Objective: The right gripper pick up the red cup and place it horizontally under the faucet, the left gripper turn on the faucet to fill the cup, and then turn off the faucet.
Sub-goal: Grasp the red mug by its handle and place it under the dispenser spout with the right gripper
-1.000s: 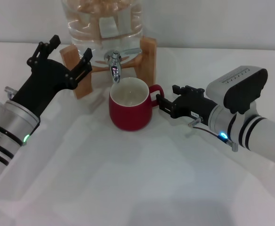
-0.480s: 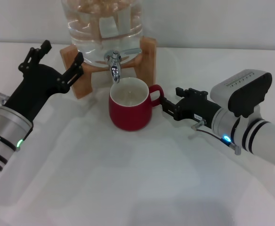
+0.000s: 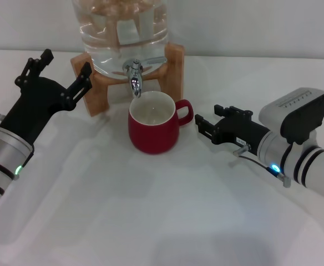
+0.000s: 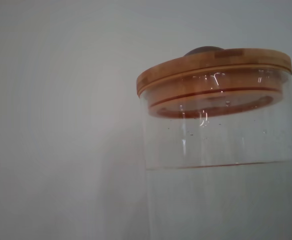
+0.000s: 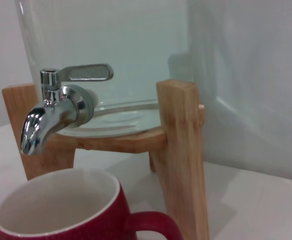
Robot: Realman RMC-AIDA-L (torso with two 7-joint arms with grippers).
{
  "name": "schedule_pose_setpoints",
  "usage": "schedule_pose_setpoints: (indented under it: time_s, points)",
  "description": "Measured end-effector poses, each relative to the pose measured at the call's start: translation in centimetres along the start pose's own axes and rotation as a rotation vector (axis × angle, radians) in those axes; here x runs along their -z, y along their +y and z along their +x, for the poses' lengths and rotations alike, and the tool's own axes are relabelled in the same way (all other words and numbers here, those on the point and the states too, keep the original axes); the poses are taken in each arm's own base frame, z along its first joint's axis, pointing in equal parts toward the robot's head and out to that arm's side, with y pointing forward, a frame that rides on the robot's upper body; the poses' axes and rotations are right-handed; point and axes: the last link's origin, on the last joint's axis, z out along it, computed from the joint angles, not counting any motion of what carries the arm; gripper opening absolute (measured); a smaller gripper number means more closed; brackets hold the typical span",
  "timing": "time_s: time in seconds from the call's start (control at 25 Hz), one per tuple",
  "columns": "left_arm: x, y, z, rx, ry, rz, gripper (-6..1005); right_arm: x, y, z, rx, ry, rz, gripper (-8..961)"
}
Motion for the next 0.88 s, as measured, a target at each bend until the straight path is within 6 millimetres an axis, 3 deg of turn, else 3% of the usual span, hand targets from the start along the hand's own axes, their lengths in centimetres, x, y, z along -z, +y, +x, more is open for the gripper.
schedule_pose_setpoints:
  time_s: [0.88]
  points:
    - [0.1,-0.5,-0.1,-0.003,-0.009,0.014,876,1.8,0.2,1.5,0.016,-0.034,-0.027,545]
